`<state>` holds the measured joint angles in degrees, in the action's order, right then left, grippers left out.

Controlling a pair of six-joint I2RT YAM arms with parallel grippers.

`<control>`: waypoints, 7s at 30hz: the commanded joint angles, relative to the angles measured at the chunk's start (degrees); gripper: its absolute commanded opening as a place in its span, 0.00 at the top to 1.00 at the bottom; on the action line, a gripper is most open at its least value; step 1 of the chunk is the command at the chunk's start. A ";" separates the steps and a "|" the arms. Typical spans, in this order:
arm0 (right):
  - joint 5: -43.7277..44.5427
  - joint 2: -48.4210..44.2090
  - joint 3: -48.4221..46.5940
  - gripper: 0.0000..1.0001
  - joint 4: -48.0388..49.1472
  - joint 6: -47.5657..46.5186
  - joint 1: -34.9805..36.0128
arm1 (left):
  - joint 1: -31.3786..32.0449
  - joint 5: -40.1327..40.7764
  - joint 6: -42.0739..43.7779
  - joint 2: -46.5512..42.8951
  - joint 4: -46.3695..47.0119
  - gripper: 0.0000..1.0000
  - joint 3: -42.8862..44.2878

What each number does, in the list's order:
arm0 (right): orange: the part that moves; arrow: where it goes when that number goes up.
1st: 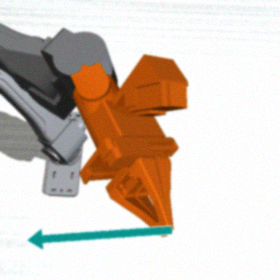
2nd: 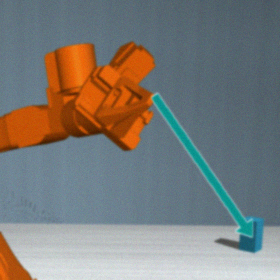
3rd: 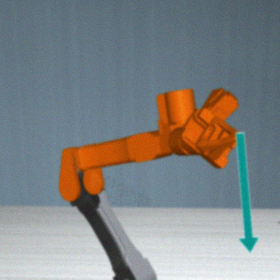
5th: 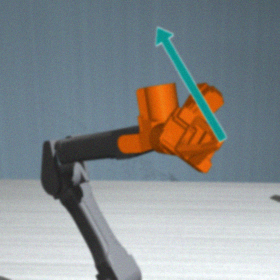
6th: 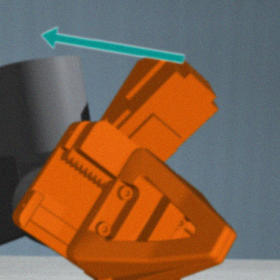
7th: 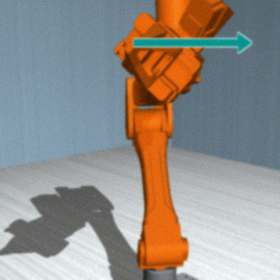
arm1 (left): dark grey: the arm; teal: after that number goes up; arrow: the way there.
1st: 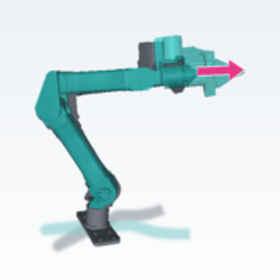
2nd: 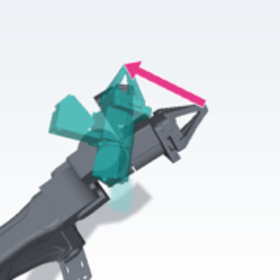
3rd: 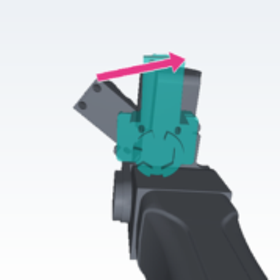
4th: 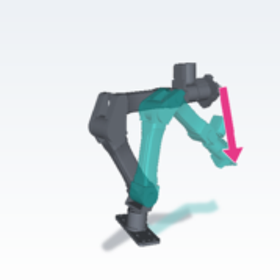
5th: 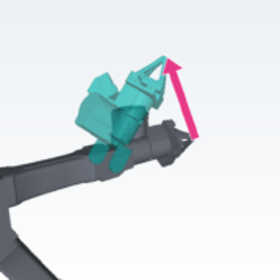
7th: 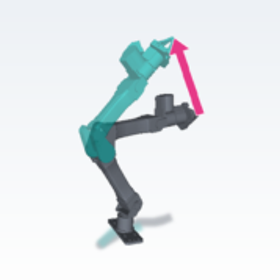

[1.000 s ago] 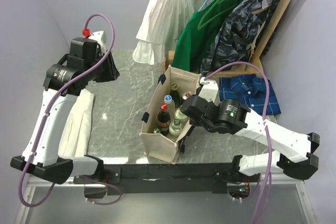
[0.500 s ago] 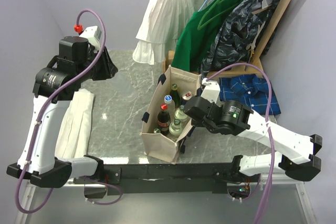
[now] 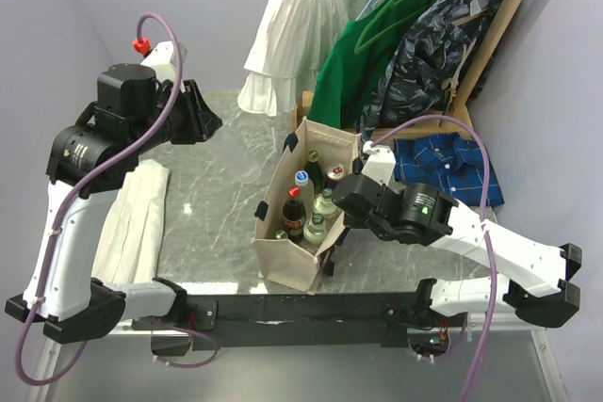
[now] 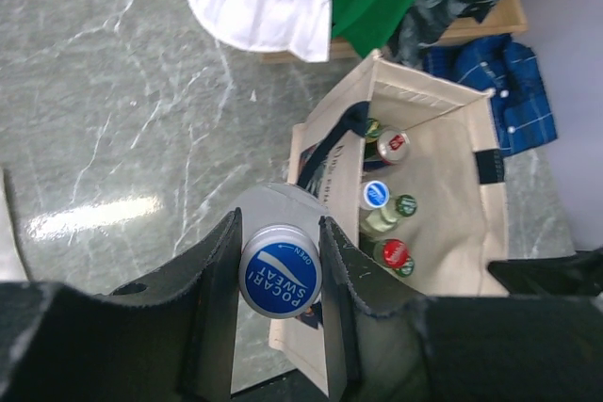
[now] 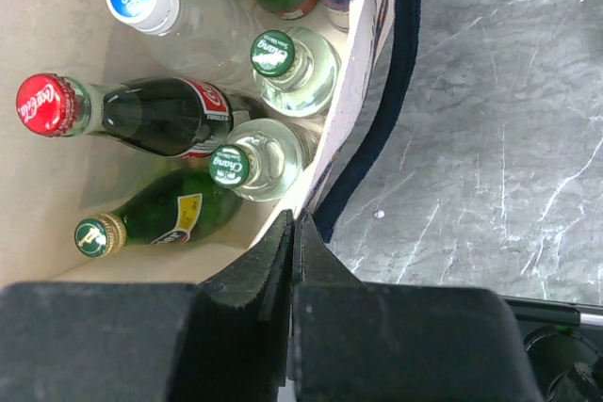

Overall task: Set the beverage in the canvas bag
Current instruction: Place the drink in the canvas bag.

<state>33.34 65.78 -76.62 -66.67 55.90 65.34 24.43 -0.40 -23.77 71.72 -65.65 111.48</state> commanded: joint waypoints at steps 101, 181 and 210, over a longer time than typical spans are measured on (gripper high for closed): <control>3.92 1.81 -13.47 1.00 2.78 -6.77 -1.71 | 53.62 24.22 -14.99 5.44 9.05 0.99 -7.50; 7.09 -7.77 -4.77 0.51 0.32 0.62 -6.19 | 51.87 23.44 -20.09 8.79 18.00 0.99 -26.31; 4.01 -6.89 -3.71 0.50 3.13 -1.05 -9.88 | 48.00 15.79 -15.34 9.57 13.09 0.99 -27.20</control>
<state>37.01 58.72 -80.23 -65.52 55.40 56.07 72.71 18.28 -40.27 82.96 -53.10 82.50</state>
